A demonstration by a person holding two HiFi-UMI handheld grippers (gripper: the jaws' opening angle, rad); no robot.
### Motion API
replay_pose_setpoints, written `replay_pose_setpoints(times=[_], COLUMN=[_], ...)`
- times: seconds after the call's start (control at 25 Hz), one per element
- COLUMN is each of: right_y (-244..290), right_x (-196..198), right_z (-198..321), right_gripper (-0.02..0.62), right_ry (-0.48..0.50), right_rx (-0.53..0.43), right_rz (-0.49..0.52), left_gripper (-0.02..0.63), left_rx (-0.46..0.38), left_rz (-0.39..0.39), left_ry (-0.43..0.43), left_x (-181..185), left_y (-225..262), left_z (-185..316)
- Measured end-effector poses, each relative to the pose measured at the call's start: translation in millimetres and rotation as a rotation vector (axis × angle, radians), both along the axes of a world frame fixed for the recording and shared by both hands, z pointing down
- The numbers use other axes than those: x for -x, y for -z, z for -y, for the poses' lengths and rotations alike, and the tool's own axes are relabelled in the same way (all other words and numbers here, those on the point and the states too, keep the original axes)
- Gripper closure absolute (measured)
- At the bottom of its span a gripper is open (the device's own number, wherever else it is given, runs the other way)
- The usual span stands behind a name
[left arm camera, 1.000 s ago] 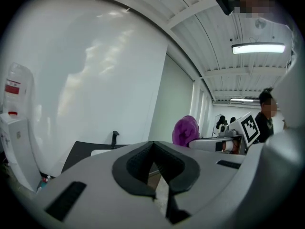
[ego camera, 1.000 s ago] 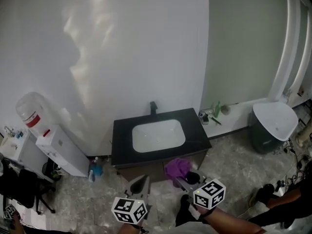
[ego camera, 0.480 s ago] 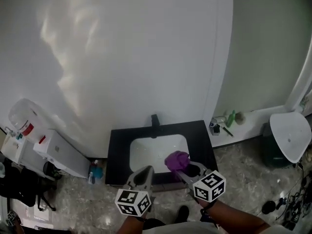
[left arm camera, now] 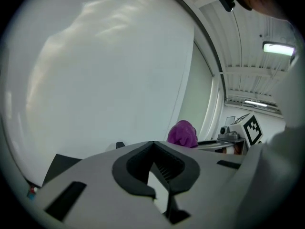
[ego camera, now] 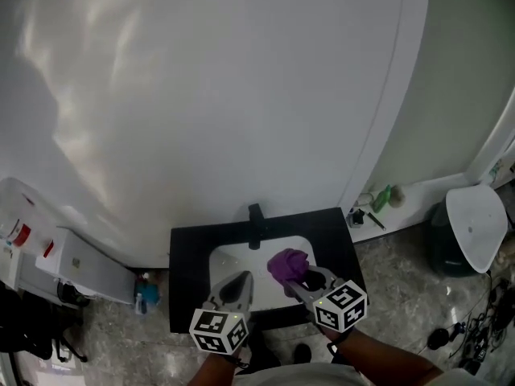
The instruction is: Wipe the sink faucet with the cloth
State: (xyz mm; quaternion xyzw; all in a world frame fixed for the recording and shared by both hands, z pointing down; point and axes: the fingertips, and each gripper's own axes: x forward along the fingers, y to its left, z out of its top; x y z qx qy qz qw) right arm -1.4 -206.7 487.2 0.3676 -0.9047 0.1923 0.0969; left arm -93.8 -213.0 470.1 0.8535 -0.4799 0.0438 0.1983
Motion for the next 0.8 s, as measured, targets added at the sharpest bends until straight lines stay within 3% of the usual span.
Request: replay_pose_setpoints(times=[0.24,0.4,0.68,0.8], right_y=[-7,-36,-102,-139], right_x=[29,38,51,69], right_z=[69,110,260,292], right_gripper=[0.492,0.492,0.492,0.492], right_ry=[-0.062,-0.07,-0.029,0.02], right_rx=[0.035,0.086,0.162,0.219], right_rz=[0.007,-0.026,-0.093,-0.175], left_gripper=[0.6,0.6,0.6,0.6], left_rx=[0.01,0.059,0.102,0.123], left_rz=[-0.036,-0.066,-0.074,-0.052], left_ry=[-0.084,-0.116,-0.08,-0.056], left_x=[19,23,25,24], left_y=[-7,-26,-60,-75], left_z=[59,84,107,108])
